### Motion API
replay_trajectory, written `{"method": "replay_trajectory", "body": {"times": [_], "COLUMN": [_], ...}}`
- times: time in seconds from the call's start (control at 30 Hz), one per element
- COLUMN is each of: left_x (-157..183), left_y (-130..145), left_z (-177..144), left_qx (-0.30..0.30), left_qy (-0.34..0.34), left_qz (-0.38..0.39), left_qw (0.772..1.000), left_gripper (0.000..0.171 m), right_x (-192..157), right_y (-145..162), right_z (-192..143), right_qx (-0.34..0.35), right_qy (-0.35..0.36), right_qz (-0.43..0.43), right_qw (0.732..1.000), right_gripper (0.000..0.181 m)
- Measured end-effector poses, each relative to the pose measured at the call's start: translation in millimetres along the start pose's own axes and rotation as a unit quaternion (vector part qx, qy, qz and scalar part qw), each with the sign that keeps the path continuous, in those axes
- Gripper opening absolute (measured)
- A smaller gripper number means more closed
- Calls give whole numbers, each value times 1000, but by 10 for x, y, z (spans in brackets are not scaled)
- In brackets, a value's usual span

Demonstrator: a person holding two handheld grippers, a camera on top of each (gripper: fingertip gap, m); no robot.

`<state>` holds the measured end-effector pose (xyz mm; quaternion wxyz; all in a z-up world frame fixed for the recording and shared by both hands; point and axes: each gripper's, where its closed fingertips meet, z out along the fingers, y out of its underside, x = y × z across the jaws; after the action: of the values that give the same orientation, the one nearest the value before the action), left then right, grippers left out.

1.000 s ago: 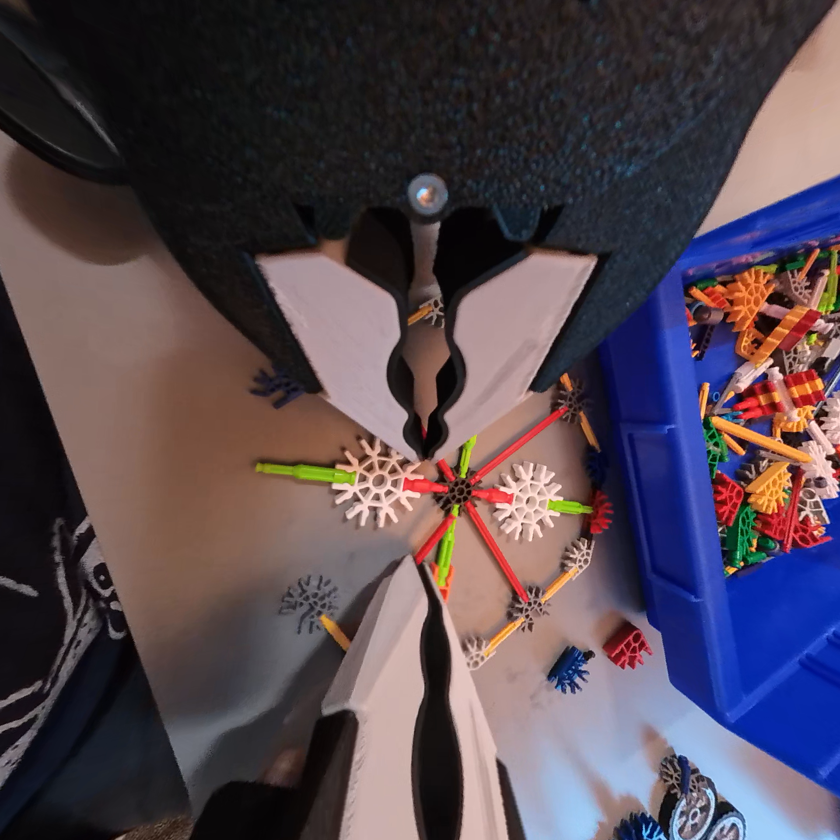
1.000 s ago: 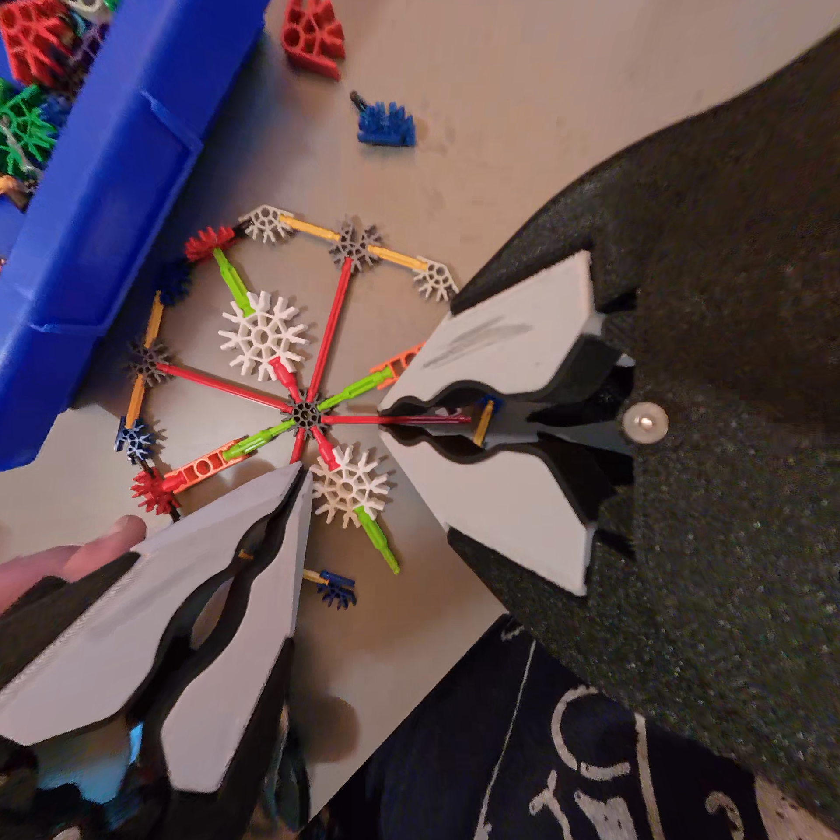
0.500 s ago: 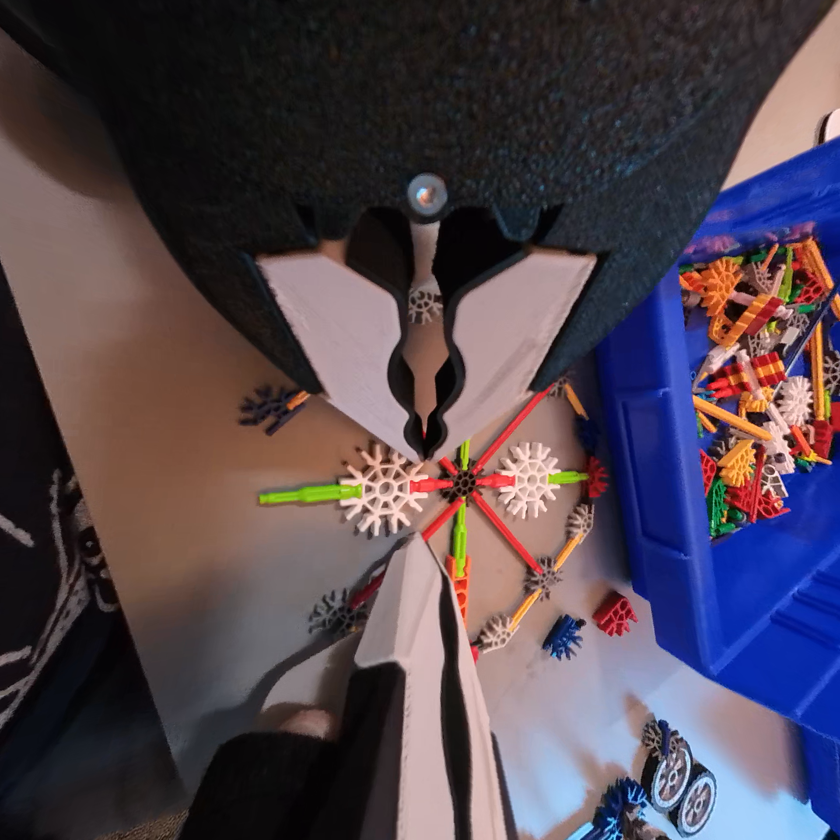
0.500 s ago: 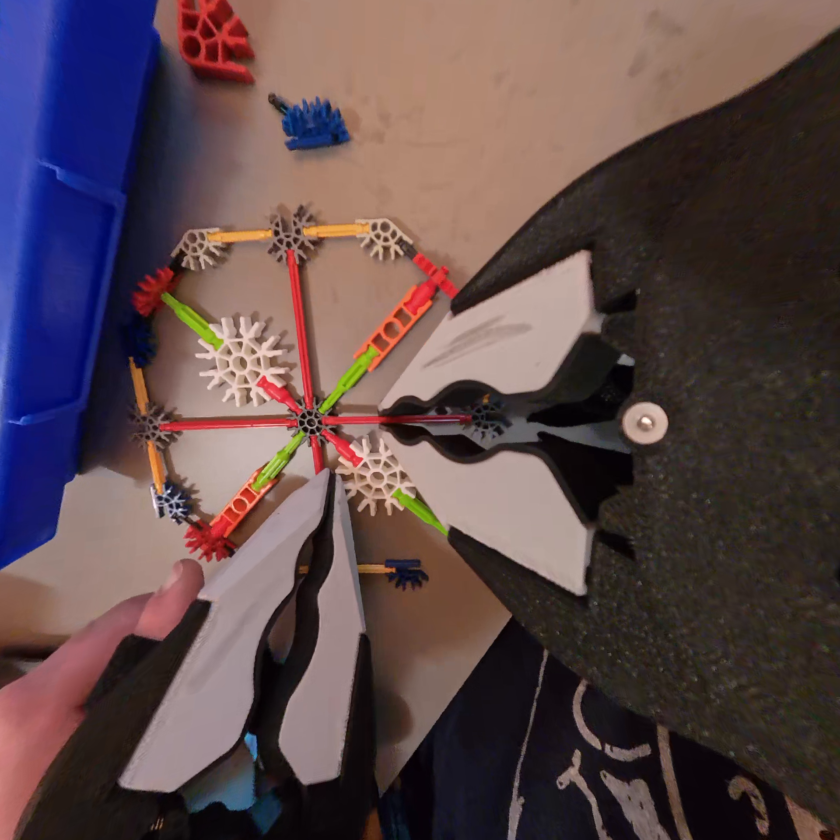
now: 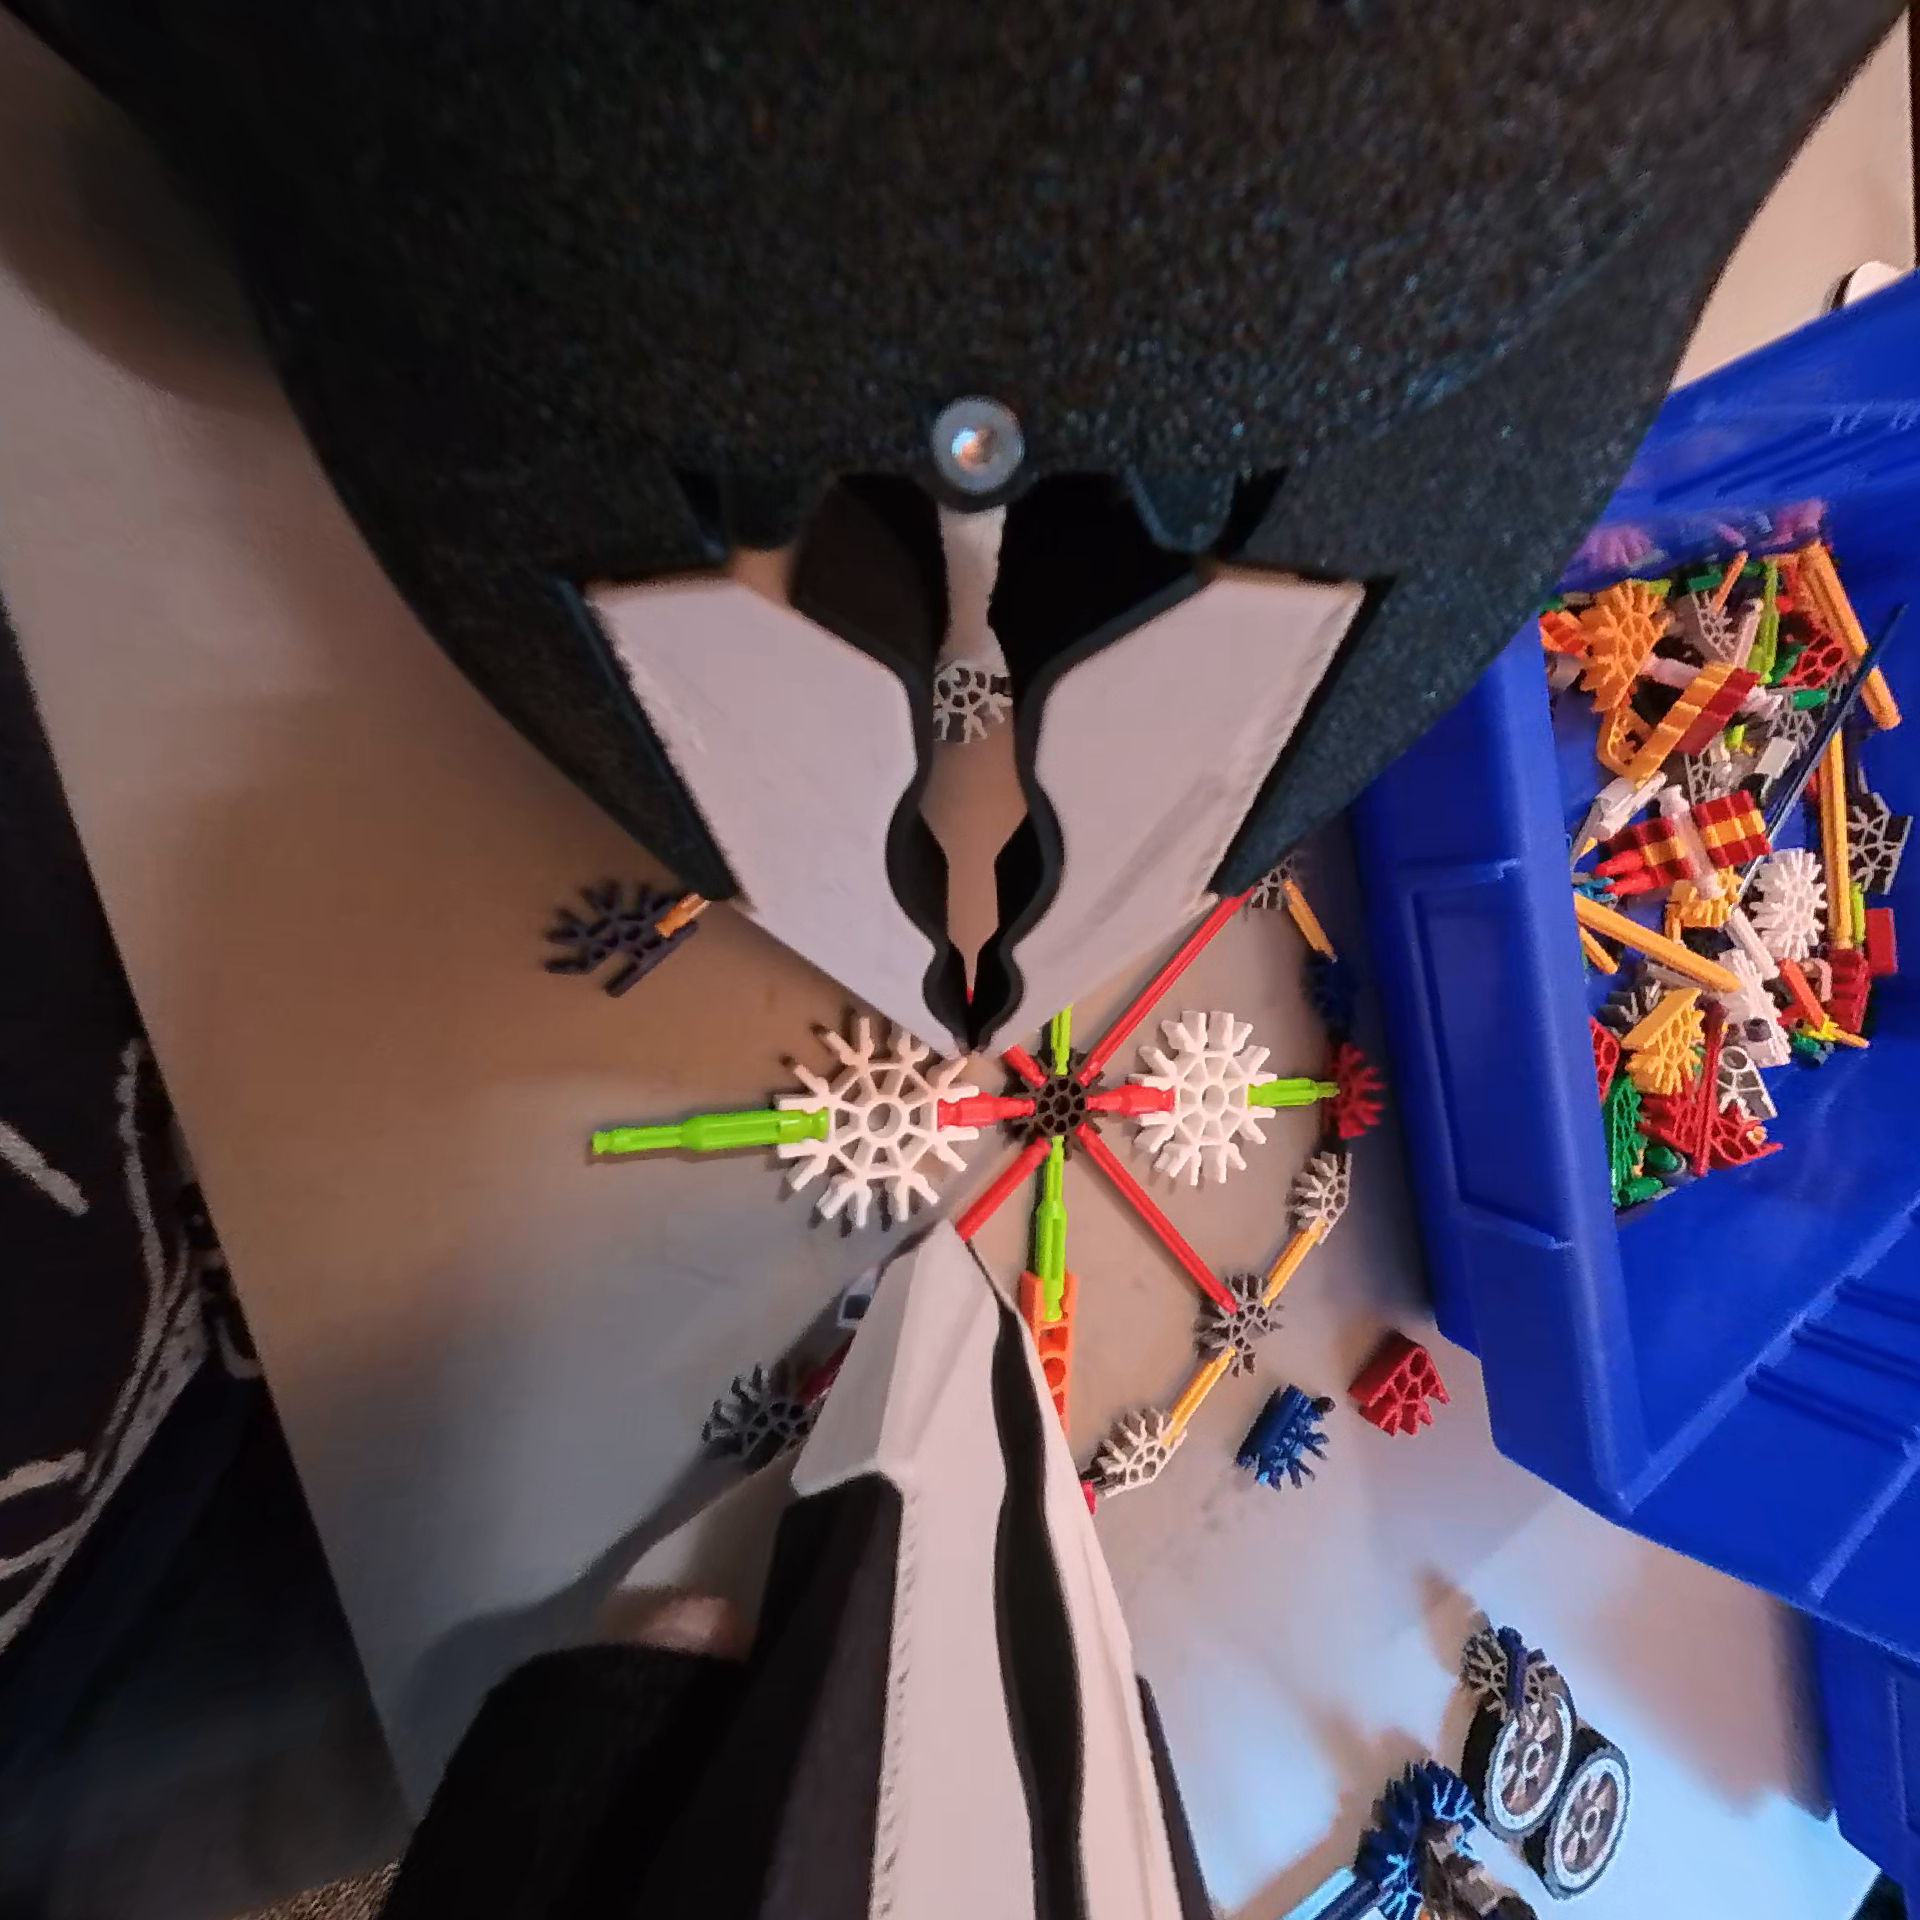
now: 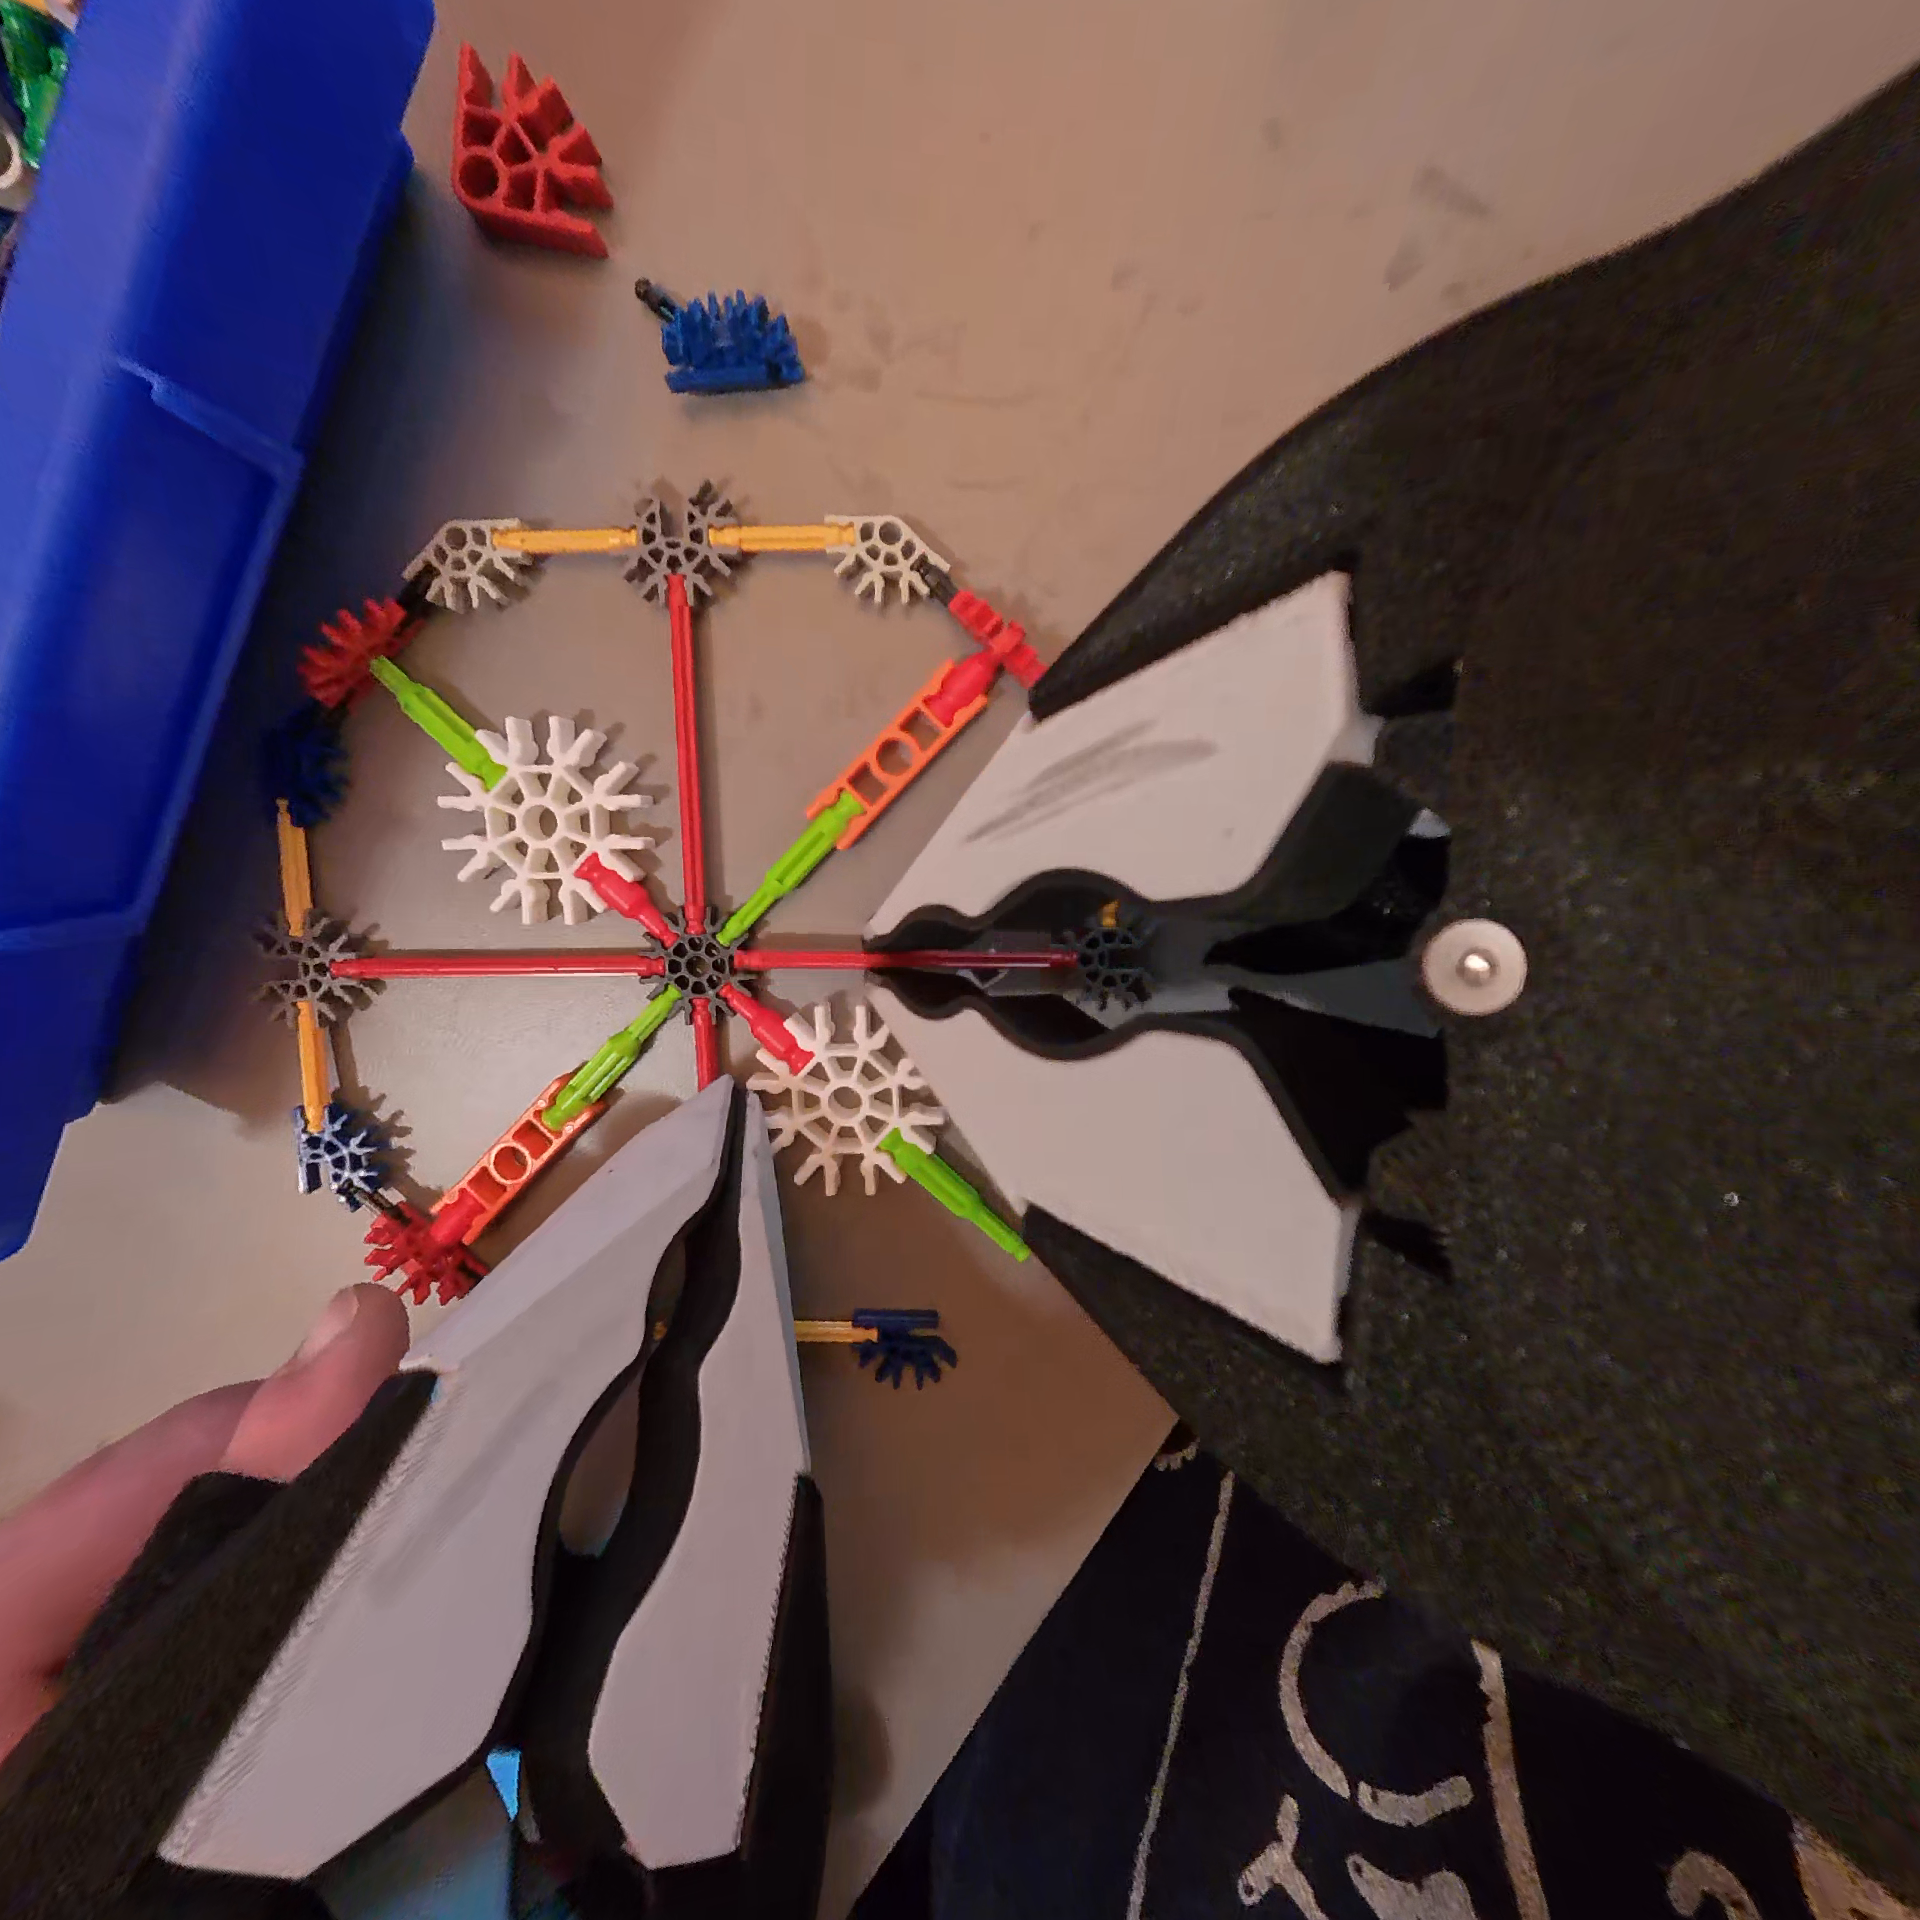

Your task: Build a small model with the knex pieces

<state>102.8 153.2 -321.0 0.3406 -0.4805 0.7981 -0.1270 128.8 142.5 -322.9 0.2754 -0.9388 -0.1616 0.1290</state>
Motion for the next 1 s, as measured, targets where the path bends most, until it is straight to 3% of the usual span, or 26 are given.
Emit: {"method": "replay_trajectory", "body": {"times": [0.6, 1.0], "left_x": [1, 0], "left_y": [-9, -9], "left_z": [-9, -19], "left_qx": [-2, -1], "left_qy": [-2, -2], "left_qz": [7, 7], "left_qw": [1000, 1000], "left_gripper": [0, 0], "right_x": [28, -6], "right_y": [-14, -107], "right_z": [-13, -59], "right_qx": [-1, 29], "right_qy": [9, -10], "right_qz": [-9, -18], "right_qw": [1000, 999], "right_gripper": [13, 3]}}
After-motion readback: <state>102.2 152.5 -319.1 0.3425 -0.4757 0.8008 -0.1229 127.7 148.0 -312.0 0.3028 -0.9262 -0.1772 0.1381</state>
